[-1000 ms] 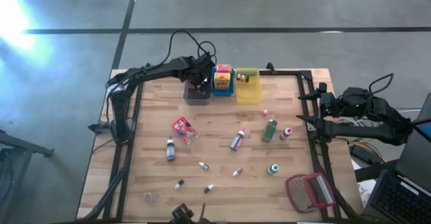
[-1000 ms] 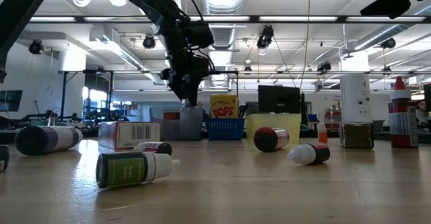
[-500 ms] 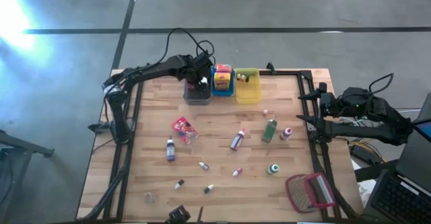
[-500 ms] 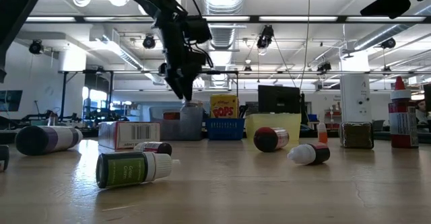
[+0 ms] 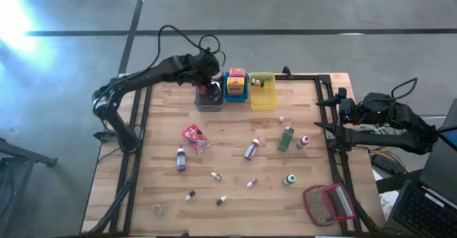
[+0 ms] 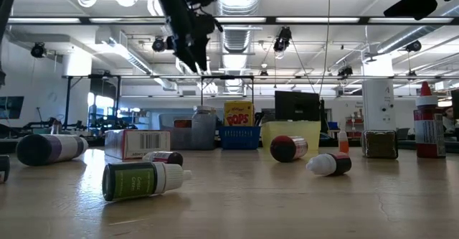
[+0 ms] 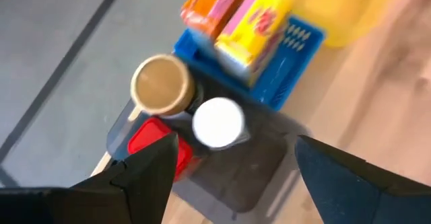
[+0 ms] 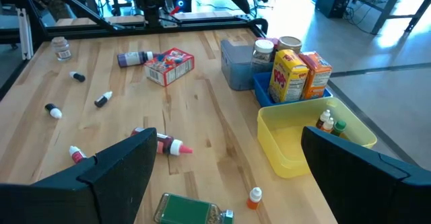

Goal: Pick & Place Kitchen Items
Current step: Put the orange food coloring bottle into the yellow bin

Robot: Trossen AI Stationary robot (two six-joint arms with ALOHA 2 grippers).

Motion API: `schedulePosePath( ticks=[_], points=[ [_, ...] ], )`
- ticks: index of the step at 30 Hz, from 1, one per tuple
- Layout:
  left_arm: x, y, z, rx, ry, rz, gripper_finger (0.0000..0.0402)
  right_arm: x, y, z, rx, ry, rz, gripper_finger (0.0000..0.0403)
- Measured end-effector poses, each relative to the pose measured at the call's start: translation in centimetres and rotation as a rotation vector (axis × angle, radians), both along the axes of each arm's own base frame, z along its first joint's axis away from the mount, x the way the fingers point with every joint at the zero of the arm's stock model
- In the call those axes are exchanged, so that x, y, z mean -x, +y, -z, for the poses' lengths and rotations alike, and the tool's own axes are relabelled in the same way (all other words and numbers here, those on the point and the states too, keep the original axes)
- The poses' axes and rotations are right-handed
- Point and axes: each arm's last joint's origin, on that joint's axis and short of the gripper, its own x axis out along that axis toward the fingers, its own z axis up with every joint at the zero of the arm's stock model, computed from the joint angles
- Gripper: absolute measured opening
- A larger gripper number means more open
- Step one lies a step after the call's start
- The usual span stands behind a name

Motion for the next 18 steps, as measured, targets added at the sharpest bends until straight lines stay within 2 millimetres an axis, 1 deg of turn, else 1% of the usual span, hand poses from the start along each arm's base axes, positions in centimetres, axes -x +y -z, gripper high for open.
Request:
schedulePosePath(
  ticks=[9,13,18],
  points=[
    [0.4,-4.6,-2.7,-0.071,-0.165,0.123,0.0301,0.0,0.0,0.0,0.000,0.000,0.000,0.0364],
    [1.3,-6.8,-3.5,-0.082,-0.217,0.174,0.0301,0.0,0.0,0.0,0.000,0.000,0.000,0.0364],
    [3.0,-9.0,-3.5,-0.107,-0.311,0.222,0.0301,0.0,0.0,0.0,0.000,0.000,0.000,0.0364]
  ],
)
